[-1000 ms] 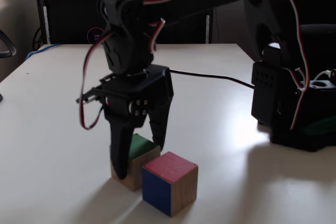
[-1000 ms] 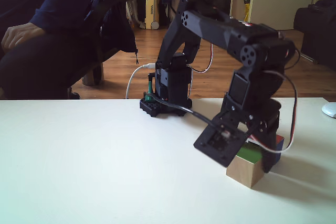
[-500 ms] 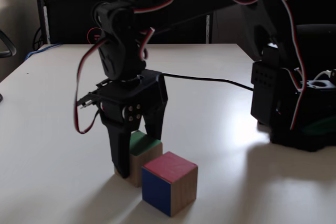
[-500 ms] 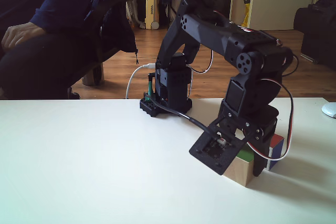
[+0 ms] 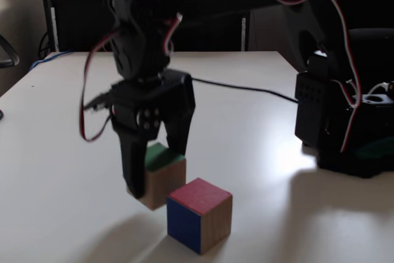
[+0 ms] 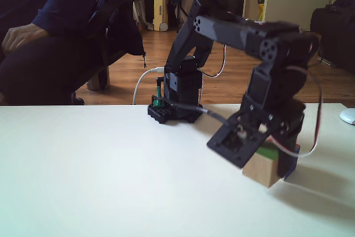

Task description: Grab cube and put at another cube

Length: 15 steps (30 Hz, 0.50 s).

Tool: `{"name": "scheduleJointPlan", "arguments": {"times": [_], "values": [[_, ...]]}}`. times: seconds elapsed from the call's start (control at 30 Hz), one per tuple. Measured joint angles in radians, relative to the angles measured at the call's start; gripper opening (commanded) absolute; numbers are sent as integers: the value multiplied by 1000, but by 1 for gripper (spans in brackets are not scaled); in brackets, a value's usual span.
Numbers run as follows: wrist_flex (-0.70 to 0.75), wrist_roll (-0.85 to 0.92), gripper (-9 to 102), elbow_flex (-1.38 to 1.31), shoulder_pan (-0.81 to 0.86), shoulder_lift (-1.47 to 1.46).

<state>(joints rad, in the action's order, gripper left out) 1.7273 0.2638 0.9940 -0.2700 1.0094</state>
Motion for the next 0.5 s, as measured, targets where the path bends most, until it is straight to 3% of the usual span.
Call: {"name": "scheduleJointPlan", "arguments": {"times": [0.5], "values": [[75, -95, 18, 28, -120, 261]]}}
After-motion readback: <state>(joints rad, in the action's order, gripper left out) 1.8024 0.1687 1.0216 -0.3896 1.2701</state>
